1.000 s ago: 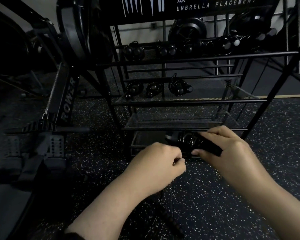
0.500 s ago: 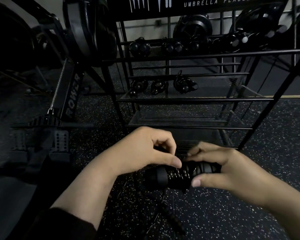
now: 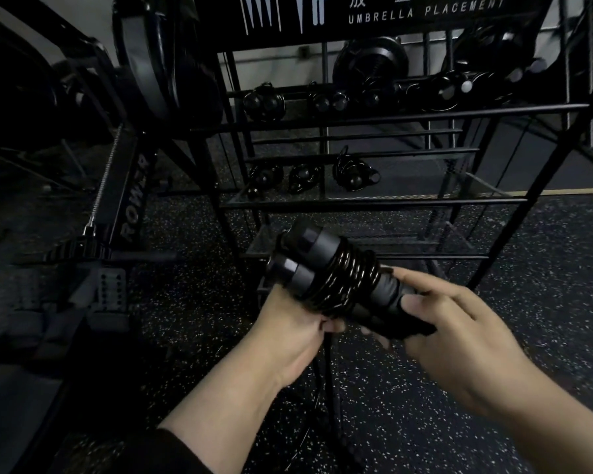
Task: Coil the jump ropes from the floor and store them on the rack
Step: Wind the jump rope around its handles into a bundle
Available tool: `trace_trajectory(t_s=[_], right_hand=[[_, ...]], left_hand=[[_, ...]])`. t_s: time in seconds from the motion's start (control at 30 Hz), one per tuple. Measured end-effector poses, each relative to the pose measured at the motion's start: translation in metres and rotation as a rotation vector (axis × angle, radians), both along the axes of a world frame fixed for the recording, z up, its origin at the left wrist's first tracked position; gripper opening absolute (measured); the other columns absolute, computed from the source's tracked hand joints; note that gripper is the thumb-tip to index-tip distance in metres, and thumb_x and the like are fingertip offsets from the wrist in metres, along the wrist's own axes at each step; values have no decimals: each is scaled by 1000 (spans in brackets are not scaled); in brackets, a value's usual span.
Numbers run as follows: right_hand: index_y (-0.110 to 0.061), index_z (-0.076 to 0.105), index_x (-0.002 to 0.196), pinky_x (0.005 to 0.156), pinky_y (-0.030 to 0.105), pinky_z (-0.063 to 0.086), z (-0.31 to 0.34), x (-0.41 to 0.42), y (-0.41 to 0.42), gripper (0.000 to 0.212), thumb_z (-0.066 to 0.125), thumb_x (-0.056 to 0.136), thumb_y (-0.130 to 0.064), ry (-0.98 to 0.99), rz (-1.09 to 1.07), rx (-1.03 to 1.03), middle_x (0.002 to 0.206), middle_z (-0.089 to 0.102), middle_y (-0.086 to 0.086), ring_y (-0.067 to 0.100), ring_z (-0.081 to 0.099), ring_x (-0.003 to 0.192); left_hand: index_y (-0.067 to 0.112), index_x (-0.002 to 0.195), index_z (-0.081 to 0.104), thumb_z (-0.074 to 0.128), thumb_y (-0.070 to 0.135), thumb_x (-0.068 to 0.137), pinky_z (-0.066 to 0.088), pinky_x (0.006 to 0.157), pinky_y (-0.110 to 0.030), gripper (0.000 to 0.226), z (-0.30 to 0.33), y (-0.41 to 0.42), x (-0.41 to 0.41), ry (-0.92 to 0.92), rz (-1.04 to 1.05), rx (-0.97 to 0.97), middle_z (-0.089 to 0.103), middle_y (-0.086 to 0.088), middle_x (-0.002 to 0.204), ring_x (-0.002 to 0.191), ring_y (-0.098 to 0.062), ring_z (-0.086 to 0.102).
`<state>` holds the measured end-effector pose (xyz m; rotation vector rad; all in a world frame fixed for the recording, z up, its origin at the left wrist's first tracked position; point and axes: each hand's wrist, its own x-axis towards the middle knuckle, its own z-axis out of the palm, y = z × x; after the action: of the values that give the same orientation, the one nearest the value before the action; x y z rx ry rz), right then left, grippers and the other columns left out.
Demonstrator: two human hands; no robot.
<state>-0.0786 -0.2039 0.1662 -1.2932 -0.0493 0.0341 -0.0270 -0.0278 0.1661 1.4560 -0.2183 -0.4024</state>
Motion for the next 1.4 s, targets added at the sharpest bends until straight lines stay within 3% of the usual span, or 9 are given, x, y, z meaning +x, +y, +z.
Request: trace_trajectory(t_s=[0.13, 0.2, 0.3, 0.47, 0.63, 0.83, 1.03, 1.33, 1.4], right_hand=[[-39, 78, 111, 79, 49, 35, 6, 2, 0, 39, 77, 75, -22, -49, -104, -64, 99, 77, 7, 36, 52, 83], [-45, 78, 106, 85, 25, 48, 10, 3, -5, 33, 73, 85, -19, -81, -182, -164, 103, 77, -8, 8, 68, 89], [-40, 71, 113, 78, 3, 43, 11, 4, -9, 34, 67, 95, -12, -113, -220, -464, 111, 70, -20, -10, 64, 94], [-40, 60, 117, 64, 6, 41, -3, 8, -8, 35, 74, 91, -21, -72, -225, -782, 115, 51, -33, -10, 59, 85], [-35, 66, 112, 80, 0, 38, -17, 18, -21, 37, 81, 85, -15, -99, -145, -1019, 117, 49, -36, -11, 55, 104], [-44, 65, 107, 88, 15, 49, -11, 15, -22, 43, 78, 81, -12, -132, 199, -1051, 127, 50, -34, -6, 59, 111], [-40, 73, 99, 92, 11, 43, 2, 4, -12, 38, 79, 82, -7, -171, 372, -818, 127, 56, -28, 1, 59, 118], [-21, 77, 95, 88, 26, 55, 22, -6, -7, 26, 74, 70, -16, -180, 325, -248, 122, 69, -4, 17, 69, 109], [-24, 79, 91, 86, 22, 55, 20, -6, -3, 26, 76, 67, -16, -189, 226, -114, 119, 72, -4, 13, 71, 107]], left_hand=[[19, 93, 63, 41, 16, 108, 32, 44, -21, 26, -2, -12, -3, 66, 68, 170, 50, 6, 60, 50, -8, 40], [36, 88, 63, 42, 24, 109, 32, 44, -20, 32, -3, -18, -8, 45, -6, 245, 51, 14, 58, 48, -2, 42], [24, 97, 66, 48, 20, 106, 52, 60, -29, 21, -5, -18, -7, -103, -54, 496, 68, 6, 71, 60, -6, 59], [14, 63, 46, 59, 25, 96, 32, 47, -29, 37, -6, -15, -2, -378, -41, 907, 46, 3, 56, 46, -10, 36], [26, 91, 71, 56, 40, 98, 46, 56, -29, 22, 12, 1, 0, -614, -168, 1133, 64, 8, 71, 59, -7, 56], [35, 96, 75, 67, 47, 93, 44, 70, -21, 14, 43, 29, 14, -685, -379, 1057, 60, 21, 81, 74, 8, 53], [27, 77, 76, 85, 41, 77, 49, 67, -29, 16, 44, 48, 23, -573, -352, 736, 65, 16, 78, 68, -4, 59], [32, 69, 74, 84, 54, 71, 43, 56, -12, 24, 29, 37, 24, -264, -232, 217, 64, 11, 64, 58, 1, 55], [27, 65, 72, 72, 32, 92, 45, 56, -17, 27, 20, 30, 22, -135, -152, 136, 61, 9, 64, 58, -2, 55]])
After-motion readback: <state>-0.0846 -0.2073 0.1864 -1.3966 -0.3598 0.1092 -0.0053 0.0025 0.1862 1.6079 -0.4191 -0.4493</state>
